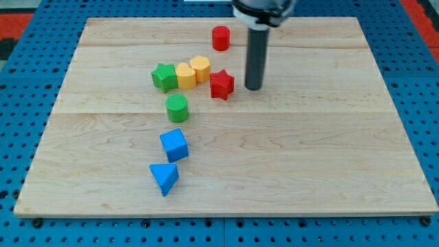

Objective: Push green circle left and up a bit

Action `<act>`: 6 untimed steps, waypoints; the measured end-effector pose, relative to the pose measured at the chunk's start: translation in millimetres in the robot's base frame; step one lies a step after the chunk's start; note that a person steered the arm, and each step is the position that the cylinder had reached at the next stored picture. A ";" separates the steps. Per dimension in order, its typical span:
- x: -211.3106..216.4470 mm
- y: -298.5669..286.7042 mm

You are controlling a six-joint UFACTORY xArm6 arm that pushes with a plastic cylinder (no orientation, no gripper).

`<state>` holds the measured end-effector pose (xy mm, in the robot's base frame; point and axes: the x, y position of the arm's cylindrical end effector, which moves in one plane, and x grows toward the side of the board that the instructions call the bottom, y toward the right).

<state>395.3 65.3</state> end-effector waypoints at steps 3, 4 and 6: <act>20.1 -118.7; 46.5 -84.5; 72.5 -129.3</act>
